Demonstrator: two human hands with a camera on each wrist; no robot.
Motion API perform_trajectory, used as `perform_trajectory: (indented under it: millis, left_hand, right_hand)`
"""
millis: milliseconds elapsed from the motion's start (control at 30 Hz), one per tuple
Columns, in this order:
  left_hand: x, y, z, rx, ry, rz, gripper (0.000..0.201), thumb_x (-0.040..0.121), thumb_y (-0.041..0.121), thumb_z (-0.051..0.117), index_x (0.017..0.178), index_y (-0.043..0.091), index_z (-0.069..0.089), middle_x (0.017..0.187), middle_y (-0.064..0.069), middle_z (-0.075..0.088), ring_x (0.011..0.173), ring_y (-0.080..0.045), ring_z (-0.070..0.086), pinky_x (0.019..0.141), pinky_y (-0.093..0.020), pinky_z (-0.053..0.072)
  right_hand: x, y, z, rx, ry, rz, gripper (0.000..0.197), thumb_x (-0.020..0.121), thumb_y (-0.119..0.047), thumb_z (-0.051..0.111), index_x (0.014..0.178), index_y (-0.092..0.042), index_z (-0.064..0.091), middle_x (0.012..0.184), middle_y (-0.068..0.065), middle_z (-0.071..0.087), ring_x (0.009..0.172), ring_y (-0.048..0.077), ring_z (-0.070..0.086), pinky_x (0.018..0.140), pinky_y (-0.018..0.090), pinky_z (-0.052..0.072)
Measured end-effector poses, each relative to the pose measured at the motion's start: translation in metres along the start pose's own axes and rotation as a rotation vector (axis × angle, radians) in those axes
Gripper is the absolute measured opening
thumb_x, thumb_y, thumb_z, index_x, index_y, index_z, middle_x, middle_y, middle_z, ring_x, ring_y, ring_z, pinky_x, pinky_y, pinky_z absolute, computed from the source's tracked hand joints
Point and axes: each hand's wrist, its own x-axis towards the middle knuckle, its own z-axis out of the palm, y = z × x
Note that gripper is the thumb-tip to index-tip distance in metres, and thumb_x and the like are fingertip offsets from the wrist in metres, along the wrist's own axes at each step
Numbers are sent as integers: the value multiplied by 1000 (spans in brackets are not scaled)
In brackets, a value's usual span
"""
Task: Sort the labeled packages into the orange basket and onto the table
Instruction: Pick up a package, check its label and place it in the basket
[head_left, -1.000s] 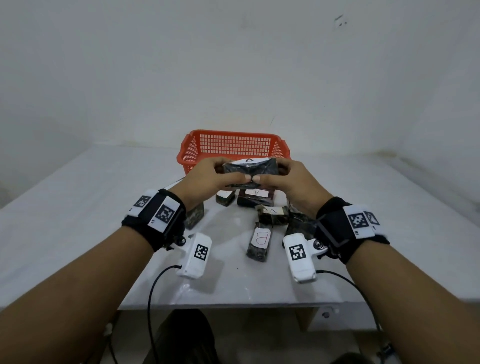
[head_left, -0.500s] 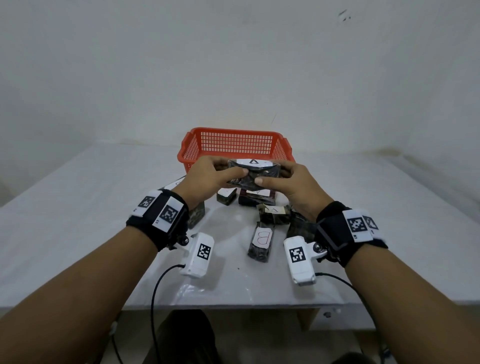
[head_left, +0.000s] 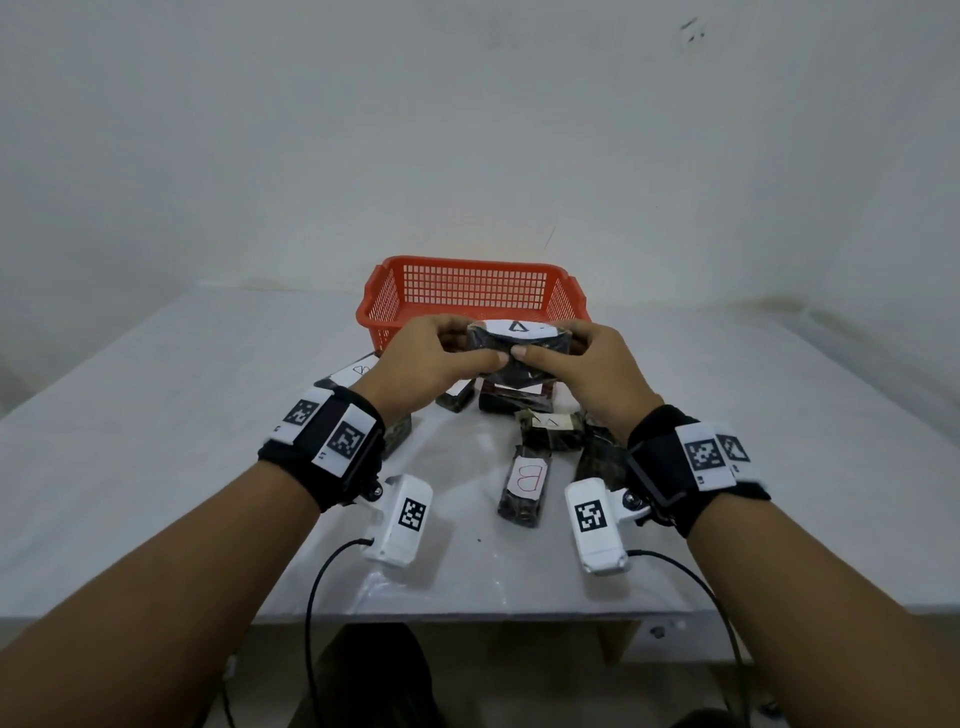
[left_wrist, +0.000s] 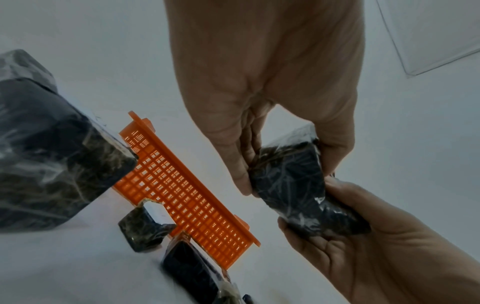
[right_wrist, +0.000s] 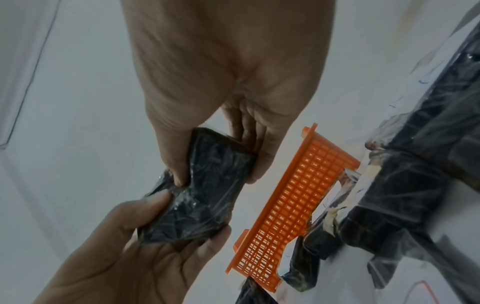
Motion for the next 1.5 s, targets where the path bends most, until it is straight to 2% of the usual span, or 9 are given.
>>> perform_trajectory:
  millis: [267,533,633,767,900,967,1067,1200,1500]
  left_hand:
    - [0,-2,-1,-13,50,-22,22,90,16,79,109,7,74,105,-11,79,99,-25,76,96,-44,60]
    - [0,-1,-5,-20,-44,-59,50,80,15,85,126,11,67,119,-5,76,107,-20,75,99,-45,59]
    - [1,-1,-5,33,-1,-30,57,72,11,86,125,12,65,118,-2,76,110,-17,73,103,-43,57]
    - [-1,-1,-7,54,-33,6,64,76,-4,84,132,14,59,126,0,72,119,-15,68,108,-43,53]
    - [-3,3,-6,6,-78,-29,78,72,11,91,141,21,54,133,3,68,122,-15,67,103,-42,56]
    - [-4,7,-2,-30,-120,-46,67,79,23,88,139,20,59,130,1,70,115,-15,71,93,-32,60]
    - [-4,10,4,-145,-48,-76,30,99,16,68,128,8,66,122,-11,74,110,-26,74,84,-30,63]
    - [0,2,3,-80,70,-42,30,92,13,72,122,7,70,113,-12,77,103,-31,76,94,-51,61]
    - [-2,6,6,-162,34,-55,27,98,15,68,124,7,69,115,-12,77,103,-27,77,89,-41,63]
  right_hand:
    - [-1,0,-4,55,-124,73,44,81,-10,85,123,-7,71,116,11,77,108,26,75,103,45,56]
    - [-6,-1,-5,-38,-53,17,51,79,-2,85,126,-11,68,117,0,75,100,2,72,83,15,56]
    - [-5,-1,-5,28,-91,87,58,78,-9,88,131,-14,65,122,3,73,111,14,72,92,30,59]
    - [-6,-9,-3,259,-137,228,36,98,-17,67,131,-2,65,123,15,74,103,26,74,89,40,63]
    - [-2,-7,-4,262,-66,223,30,95,-13,70,122,1,69,117,18,76,109,35,73,94,47,60]
    - [-1,-5,-4,259,-43,205,31,92,-13,74,119,1,70,116,19,76,109,38,73,96,50,59]
    - [-1,-4,-3,252,-34,160,34,89,-12,78,120,1,70,115,17,77,108,35,74,98,48,59]
    - [-1,-5,-1,218,-50,152,33,89,-12,78,119,-1,71,113,16,77,107,35,74,98,49,59]
    - [-1,-7,0,198,-78,139,30,91,-22,77,115,-4,75,111,16,78,104,34,75,100,54,56]
